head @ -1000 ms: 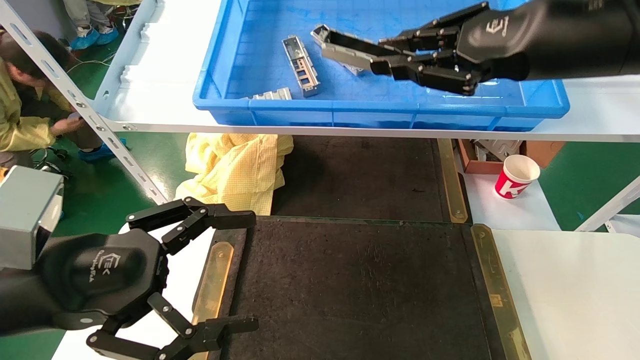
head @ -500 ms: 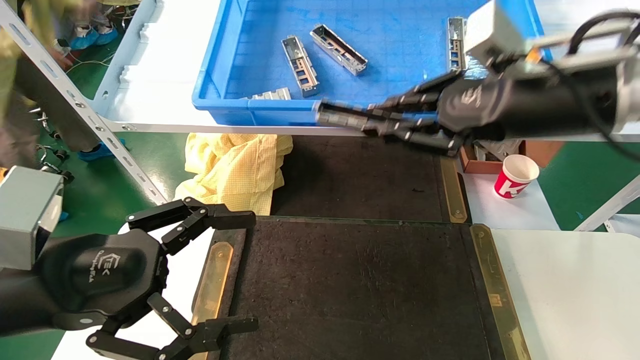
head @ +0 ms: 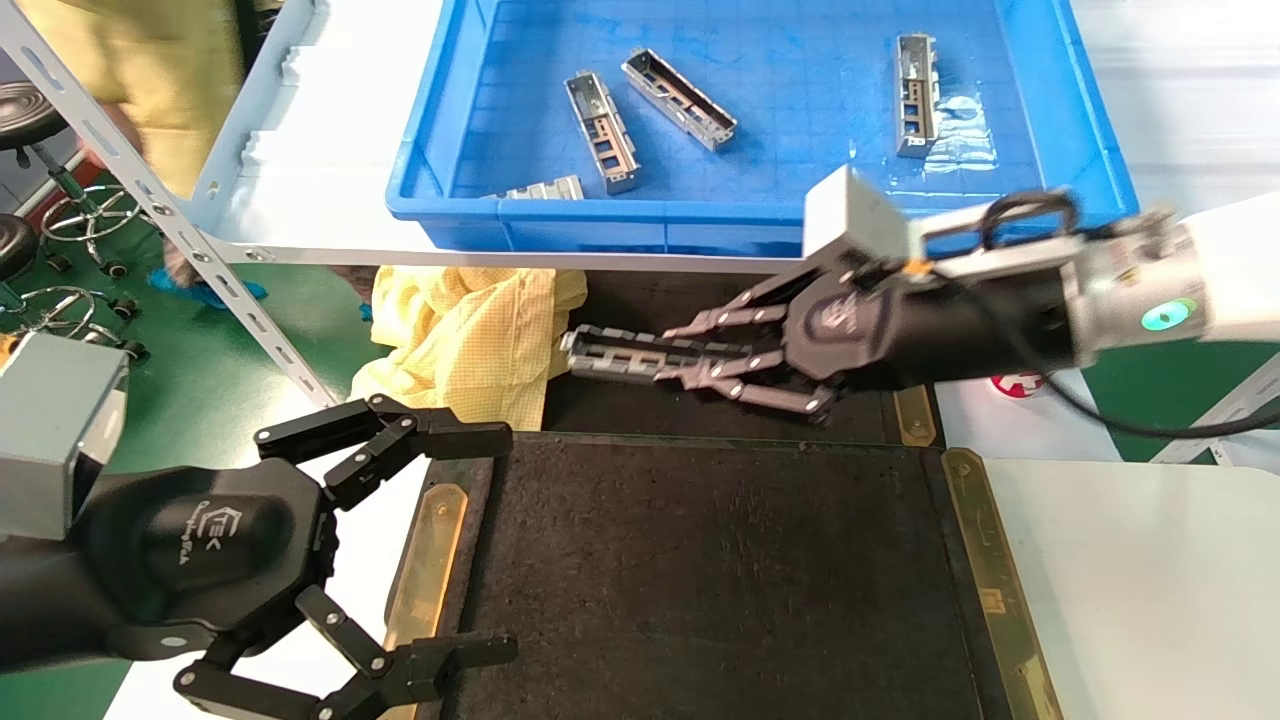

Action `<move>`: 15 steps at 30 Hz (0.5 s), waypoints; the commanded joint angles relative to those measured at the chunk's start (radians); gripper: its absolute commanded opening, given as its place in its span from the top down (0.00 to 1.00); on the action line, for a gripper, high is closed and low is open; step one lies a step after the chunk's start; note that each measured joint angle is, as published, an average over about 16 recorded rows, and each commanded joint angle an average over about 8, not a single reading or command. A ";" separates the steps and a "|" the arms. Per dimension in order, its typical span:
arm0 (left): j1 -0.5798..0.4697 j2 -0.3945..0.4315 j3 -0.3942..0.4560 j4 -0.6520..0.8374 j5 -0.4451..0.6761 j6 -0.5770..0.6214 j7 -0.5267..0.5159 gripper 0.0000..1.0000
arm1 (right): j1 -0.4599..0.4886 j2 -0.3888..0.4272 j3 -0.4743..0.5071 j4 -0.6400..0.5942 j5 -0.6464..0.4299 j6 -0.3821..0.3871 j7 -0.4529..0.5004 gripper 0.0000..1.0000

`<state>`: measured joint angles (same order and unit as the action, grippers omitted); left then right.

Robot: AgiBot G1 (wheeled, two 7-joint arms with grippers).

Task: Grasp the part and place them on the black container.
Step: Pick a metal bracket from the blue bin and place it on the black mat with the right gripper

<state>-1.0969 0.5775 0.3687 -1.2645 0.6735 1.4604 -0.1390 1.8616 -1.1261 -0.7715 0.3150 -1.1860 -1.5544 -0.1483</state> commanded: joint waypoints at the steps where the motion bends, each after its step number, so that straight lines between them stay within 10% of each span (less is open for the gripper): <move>1: 0.000 0.000 0.000 0.000 0.000 0.000 0.000 0.00 | -0.011 -0.019 -0.011 -0.020 -0.002 0.007 -0.016 1.00; 15: 0.000 0.000 0.000 0.000 0.000 0.000 0.000 0.00 | -0.105 -0.178 -0.022 -0.203 -0.019 0.166 -0.165 1.00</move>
<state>-1.0970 0.5775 0.3689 -1.2645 0.6734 1.4603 -0.1390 1.7541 -1.2983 -0.7934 0.1215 -1.2037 -1.3969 -0.3112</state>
